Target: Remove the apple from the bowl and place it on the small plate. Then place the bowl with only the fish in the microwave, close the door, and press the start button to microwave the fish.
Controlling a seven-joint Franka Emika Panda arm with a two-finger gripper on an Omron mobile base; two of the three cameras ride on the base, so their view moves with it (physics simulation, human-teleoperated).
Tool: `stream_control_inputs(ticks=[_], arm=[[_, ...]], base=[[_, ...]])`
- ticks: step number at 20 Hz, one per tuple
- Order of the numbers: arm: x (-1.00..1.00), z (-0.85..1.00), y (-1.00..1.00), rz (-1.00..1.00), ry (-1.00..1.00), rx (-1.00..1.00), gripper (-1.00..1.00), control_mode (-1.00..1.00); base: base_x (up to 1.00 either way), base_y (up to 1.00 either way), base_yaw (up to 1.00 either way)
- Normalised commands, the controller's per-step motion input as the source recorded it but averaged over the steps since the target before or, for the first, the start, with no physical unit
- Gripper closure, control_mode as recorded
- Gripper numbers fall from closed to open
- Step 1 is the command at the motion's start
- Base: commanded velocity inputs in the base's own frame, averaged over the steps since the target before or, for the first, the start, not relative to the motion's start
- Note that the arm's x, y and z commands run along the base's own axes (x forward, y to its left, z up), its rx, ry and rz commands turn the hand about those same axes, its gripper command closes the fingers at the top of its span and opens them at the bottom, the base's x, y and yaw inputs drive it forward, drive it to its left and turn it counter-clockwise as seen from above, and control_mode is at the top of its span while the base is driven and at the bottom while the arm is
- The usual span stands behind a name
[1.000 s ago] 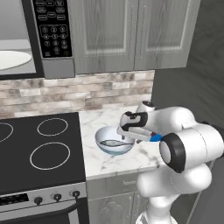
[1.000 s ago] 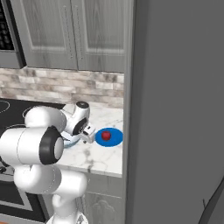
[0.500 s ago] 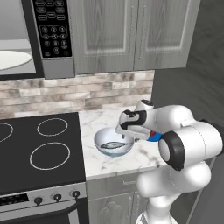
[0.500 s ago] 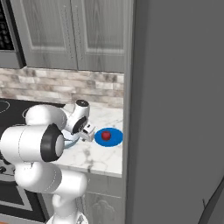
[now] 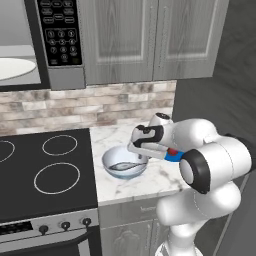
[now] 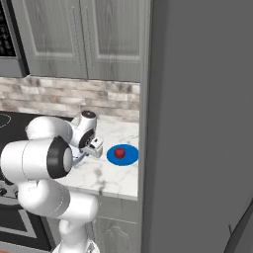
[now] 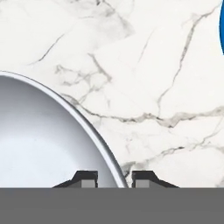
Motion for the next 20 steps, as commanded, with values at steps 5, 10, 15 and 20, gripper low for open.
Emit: stream_control_inputs(ticks=[5,10,15,20], arm=[[0.0,0.04,0.04,0.0,0.0,0.03,1.0,-1.0],[-0.05,0.14,0.0,-0.02,-0.05,0.06,1.0,-1.0],[-0.08,0.12,0.0,-0.09,-0.12,0.08,1.0,-1.0],[-0.08,0.31,0.06,-0.17,-0.08,0.08,1.0,-1.0]], base=[[0.0,0.0,0.0],[0.0,0.0,0.0],[0.0,0.0,0.0],[0.0,0.0,0.0]])
